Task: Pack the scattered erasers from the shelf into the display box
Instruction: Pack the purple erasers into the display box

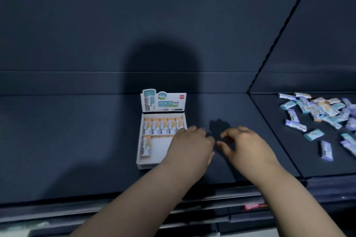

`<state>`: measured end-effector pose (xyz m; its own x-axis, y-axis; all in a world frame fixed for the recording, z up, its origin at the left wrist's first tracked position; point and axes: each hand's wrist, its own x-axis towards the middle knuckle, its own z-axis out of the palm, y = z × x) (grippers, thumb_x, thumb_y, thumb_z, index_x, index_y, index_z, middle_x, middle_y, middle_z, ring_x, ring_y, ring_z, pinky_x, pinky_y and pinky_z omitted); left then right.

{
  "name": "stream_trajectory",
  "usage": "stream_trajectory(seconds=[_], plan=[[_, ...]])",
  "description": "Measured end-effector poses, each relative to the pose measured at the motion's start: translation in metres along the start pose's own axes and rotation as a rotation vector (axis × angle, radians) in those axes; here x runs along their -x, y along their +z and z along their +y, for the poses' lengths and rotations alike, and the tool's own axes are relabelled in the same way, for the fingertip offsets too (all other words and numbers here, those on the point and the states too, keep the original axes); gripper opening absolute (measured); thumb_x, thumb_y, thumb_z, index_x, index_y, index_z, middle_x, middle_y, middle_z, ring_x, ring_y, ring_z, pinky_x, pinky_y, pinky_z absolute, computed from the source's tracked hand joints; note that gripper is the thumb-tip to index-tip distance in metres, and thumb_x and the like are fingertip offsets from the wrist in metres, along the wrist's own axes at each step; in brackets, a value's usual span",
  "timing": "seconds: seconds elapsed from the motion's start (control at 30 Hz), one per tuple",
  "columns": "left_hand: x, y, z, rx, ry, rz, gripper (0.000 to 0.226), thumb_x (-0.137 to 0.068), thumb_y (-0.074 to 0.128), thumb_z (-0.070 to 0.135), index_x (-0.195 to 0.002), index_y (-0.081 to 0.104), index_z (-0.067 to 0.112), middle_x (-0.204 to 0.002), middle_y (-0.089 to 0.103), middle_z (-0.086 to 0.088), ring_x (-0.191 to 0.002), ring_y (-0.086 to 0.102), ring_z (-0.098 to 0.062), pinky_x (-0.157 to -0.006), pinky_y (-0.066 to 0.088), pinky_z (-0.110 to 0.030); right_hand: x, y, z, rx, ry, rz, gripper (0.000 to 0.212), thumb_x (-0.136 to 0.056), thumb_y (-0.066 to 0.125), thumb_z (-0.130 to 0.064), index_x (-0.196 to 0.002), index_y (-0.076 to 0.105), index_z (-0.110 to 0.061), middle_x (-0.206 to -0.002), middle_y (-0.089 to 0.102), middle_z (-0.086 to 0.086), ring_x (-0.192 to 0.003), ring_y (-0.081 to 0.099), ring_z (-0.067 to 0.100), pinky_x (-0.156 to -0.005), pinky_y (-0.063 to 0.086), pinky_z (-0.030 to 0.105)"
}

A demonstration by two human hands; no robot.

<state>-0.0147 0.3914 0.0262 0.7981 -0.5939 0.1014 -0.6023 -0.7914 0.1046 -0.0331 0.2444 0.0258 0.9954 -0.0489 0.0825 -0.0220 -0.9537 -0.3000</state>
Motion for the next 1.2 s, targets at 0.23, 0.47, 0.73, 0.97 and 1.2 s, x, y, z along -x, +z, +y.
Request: stream_trajectory(seconds=[0.23,0.47,0.73,0.97,1.2], plan=[[-0.049,0.019,0.103,-0.002,-0.115,0.012,0.036,-0.096,0.043,0.036,-0.128,0.049,0.019,-0.118,0.053,-0.004,-0.113,0.045,-0.024,-0.089,0.034,-0.034,0.02,-0.044,0.12,0.018,-0.02,-0.003,0.027,-0.083,0.064,-0.035,-0.105,0.066,-0.019,-0.098,0.062,0.004,-0.099,0.059,0.026,-0.083,0.049,0.034],[-0.084,0.036,0.188,0.016,-0.151,-0.037,0.048,-0.097,0.041,0.038,-0.14,0.035,0.018,-0.128,0.05,-0.004,-0.119,0.043,-0.024,-0.094,0.033,-0.034,0.042,-0.072,0.215,0.004,0.051,-0.047,0.023,-0.082,0.065,-0.035,-0.101,0.065,-0.022,-0.098,0.061,0.001,-0.095,0.059,0.023,-0.08,0.05,0.034],[-0.121,0.043,0.202,0.003,-0.116,-0.044,0.046,-0.097,0.04,0.039,-0.138,0.038,0.019,-0.127,0.051,-0.003,-0.118,0.044,-0.023,-0.093,0.035,-0.033,0.033,-0.076,0.25,-0.026,0.121,-0.021,0.027,-0.083,0.064,-0.035,-0.106,0.065,-0.022,-0.102,0.06,0.001,-0.098,0.058,0.021,-0.083,0.048,0.032],[-0.161,0.046,0.192,0.004,-0.032,-0.063,0.043,-0.096,0.04,0.041,-0.133,0.044,0.019,-0.124,0.052,-0.001,-0.116,0.045,-0.022,-0.092,0.034,-0.031,0.008,-0.087,0.264,0.032,0.19,0.005,0.022,-0.086,0.059,-0.037,-0.104,0.065,-0.024,-0.101,0.059,-0.001,-0.101,0.055,0.02,-0.079,0.048,0.031],[-0.184,0.057,0.195,-0.02,-0.007,-0.119,0.043,-0.097,0.037,0.043,-0.134,0.043,0.023,-0.122,0.052,0.002,-0.115,0.045,-0.019,-0.092,0.034,-0.031,-0.007,-0.083,0.291,0.028,0.224,-0.036,0.028,-0.088,0.057,-0.04,-0.111,0.062,-0.025,-0.109,0.058,0.0,-0.105,0.055,0.022,-0.081,0.048,0.031]])
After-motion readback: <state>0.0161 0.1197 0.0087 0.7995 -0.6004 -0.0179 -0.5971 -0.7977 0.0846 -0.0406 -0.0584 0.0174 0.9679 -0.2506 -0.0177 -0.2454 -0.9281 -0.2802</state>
